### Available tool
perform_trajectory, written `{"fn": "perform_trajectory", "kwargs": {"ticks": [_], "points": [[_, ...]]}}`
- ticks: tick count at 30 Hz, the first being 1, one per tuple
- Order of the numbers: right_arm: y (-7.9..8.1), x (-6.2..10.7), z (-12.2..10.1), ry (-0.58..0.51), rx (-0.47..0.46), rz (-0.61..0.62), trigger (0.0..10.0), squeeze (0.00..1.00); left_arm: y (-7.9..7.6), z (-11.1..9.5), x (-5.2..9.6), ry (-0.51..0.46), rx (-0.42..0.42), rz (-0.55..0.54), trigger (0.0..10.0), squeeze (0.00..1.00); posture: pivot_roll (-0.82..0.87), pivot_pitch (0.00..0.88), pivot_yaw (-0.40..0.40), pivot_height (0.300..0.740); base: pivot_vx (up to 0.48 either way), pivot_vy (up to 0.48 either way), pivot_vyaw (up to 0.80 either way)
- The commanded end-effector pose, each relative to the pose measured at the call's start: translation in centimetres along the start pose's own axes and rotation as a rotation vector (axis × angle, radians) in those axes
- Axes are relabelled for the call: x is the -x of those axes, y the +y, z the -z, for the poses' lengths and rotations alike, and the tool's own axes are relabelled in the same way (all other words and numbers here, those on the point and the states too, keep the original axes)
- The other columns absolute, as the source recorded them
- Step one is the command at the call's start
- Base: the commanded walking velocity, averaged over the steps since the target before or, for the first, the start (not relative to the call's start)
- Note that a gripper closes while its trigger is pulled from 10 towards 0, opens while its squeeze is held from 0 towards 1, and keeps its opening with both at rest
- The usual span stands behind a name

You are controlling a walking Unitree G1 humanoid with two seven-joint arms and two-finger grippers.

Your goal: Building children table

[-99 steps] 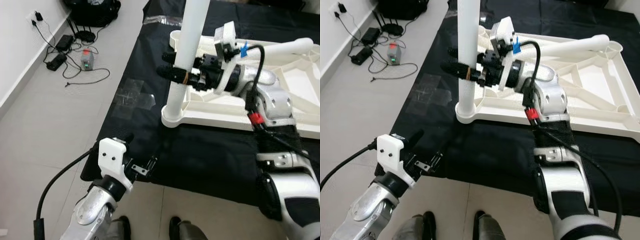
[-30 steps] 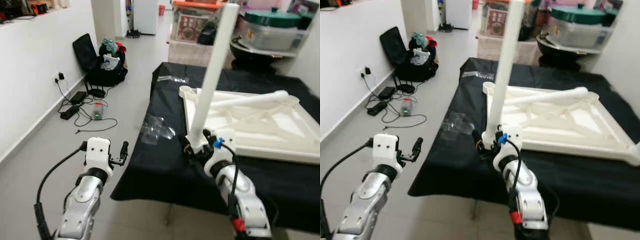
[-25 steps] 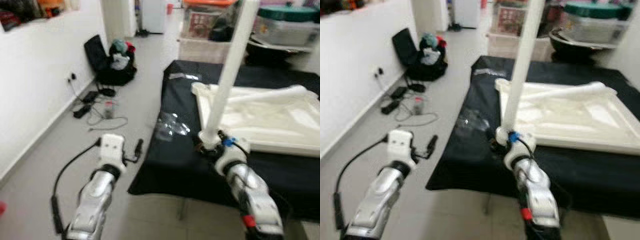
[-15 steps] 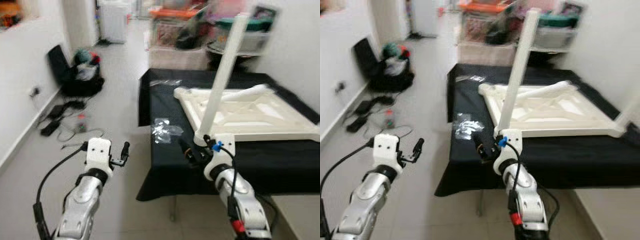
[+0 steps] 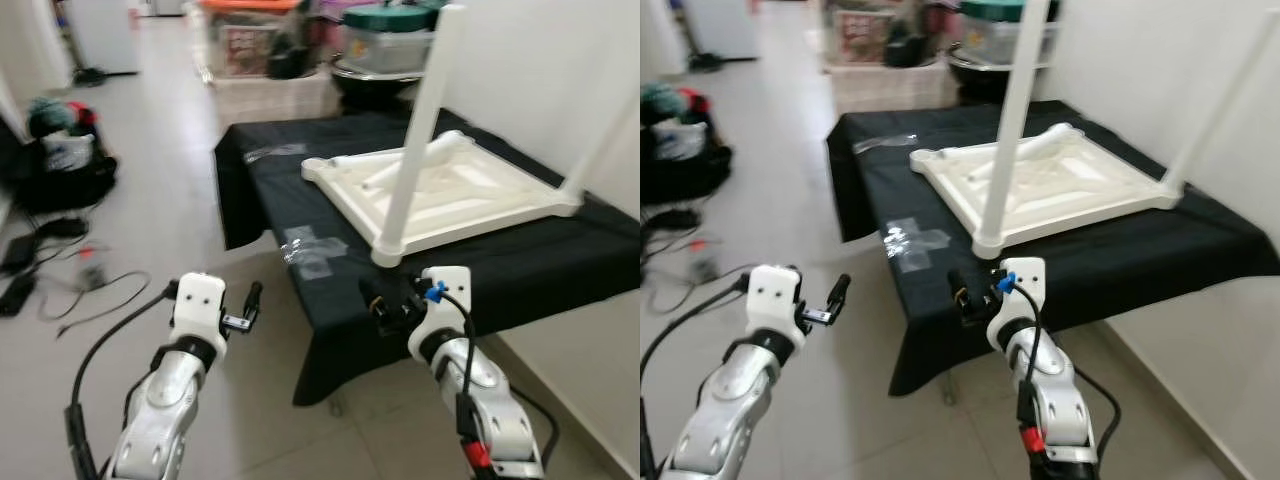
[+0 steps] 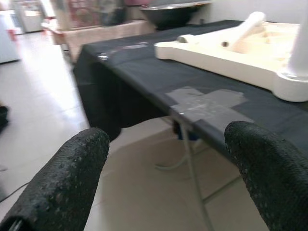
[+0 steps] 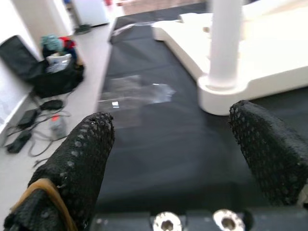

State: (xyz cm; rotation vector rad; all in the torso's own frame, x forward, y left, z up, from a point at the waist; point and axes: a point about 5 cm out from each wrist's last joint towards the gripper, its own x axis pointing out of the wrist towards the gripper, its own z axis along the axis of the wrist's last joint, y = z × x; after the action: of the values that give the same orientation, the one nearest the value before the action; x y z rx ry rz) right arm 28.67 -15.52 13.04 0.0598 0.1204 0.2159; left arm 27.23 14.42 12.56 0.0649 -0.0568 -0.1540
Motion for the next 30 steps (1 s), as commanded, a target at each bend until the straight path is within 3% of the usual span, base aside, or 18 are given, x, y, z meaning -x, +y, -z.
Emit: {"fn": "perform_trajectory", "kwargs": {"ticks": [1,15,30], "points": [[-0.57,0.21,-0.13,0.006,0.006,0.026,10.0,0.0,-0.56,-0.07,-0.03,0.004,-0.001,0.026,10.0,0.0,-0.04,0.033,-0.044,0.74,0.0,0.0,-0.8],[-0.45,0.1,-0.13,0.015,0.0,0.031,10.0,0.0,-0.4,-0.07,-0.08,0.011,-0.006,0.024,10.0,0.0,-0.04,0.031,-0.039,0.74,0.0,0.0,-0.8],[-0.4,0.07,-0.22,0.008,-0.008,0.031,10.0,0.0,-0.45,0.24,-0.18,0.036,-0.018,0.031,10.0,0.0,-0.04,0.03,-0.039,0.74,0.0,0.45,-0.69]]}}
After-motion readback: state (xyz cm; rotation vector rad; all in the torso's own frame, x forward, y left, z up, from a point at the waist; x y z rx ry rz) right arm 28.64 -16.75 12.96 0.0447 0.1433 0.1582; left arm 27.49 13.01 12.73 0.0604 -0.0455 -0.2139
